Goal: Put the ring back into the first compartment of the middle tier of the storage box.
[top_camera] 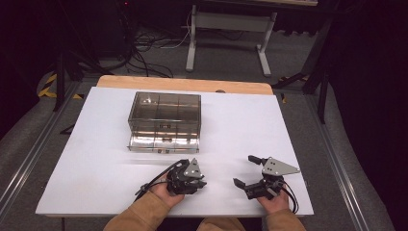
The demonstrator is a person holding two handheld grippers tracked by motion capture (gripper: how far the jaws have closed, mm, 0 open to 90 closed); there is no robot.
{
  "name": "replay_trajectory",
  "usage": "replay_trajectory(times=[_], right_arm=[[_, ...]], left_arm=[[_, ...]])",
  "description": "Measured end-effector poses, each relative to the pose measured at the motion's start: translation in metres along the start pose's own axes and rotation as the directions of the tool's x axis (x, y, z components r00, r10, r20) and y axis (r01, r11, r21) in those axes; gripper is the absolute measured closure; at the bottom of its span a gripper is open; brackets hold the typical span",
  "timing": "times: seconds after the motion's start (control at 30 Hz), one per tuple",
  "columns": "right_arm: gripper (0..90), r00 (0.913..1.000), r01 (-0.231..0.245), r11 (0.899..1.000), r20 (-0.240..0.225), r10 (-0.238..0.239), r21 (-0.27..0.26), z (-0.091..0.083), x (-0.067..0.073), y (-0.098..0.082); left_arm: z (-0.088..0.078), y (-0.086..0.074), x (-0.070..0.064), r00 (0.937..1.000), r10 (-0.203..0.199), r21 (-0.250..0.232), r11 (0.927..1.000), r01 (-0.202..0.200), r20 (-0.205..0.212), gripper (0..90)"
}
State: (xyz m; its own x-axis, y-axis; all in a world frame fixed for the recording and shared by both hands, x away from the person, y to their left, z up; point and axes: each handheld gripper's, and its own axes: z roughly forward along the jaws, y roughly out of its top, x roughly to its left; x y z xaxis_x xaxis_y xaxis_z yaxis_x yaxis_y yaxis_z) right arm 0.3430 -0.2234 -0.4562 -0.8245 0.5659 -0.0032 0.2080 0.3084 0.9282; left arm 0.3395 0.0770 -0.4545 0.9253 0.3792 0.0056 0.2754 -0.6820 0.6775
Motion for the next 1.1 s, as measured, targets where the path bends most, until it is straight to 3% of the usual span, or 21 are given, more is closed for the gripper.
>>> replay_trajectory(times=[0.63, 1.1], right_arm=[[0.0, 1.0000, 0.001, 1.000, -0.001, -0.001, -0.001, 0.000, 0.000, 0.000], [0.0, 1.0000, 0.002, 1.000, -0.001, -0.002, -0.003, 0.000, 0.000, 0.000]], left_arm=[[-0.010, -0.002, 0.001, 0.9996, -0.008, -0.073, 0.9973, 0.006, -0.026, 73.8], [-0.015, -0.001, 0.005, 0.9997, -0.023, -0.098, 0.9950, 0.022, -0.006, 73.9]])
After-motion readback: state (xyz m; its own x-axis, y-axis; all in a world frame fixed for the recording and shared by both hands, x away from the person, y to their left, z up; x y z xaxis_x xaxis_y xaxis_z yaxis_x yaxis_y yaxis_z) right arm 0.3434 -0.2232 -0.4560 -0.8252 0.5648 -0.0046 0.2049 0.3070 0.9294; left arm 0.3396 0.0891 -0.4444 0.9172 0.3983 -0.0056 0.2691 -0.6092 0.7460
